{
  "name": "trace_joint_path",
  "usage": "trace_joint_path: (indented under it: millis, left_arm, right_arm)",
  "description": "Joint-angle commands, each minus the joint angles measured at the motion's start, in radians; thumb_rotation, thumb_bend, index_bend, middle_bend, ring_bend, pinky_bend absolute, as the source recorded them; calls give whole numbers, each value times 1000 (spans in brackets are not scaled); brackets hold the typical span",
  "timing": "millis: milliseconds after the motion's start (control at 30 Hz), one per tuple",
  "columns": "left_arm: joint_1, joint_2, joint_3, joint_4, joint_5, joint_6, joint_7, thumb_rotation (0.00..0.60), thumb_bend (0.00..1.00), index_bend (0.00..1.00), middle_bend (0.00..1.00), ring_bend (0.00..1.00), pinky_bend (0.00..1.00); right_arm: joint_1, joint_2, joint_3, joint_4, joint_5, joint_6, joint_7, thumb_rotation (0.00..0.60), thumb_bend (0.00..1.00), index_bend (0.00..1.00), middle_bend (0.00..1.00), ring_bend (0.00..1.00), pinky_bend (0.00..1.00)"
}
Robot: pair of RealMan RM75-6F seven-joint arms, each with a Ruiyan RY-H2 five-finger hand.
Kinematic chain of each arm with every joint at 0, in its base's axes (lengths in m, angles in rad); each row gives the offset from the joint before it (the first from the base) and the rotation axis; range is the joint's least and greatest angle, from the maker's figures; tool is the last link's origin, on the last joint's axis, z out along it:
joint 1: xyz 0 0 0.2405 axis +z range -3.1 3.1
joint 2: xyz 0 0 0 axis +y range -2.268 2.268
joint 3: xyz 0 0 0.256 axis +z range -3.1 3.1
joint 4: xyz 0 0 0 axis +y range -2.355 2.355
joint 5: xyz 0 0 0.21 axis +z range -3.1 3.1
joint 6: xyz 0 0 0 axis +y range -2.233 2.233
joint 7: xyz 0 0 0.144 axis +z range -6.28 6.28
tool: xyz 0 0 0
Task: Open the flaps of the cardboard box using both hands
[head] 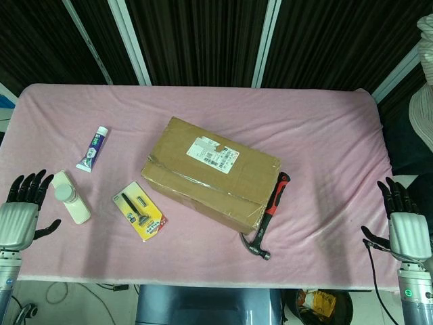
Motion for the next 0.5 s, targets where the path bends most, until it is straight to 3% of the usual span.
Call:
trace_joint_path:
  millis: [33,333,500]
  left_arm:
    - [0,1,0,0,0,-1,0,600,133,0,0,0,0]
    - [-14,7,-13,-18,18,4,5,600,138,0,0,0,0]
    - [-77,24,-58,-88,34,-31,67,600,171,0,0,0,0]
  right_arm:
    - [0,0,0,0,0,0,0,600,205,0,20,23,227]
    - [0,-1,6,-1,7,1,10,600,205,0,21,23,227]
    - [5,-6,10,7,19,-12,19,600,205,0,21,23,227]
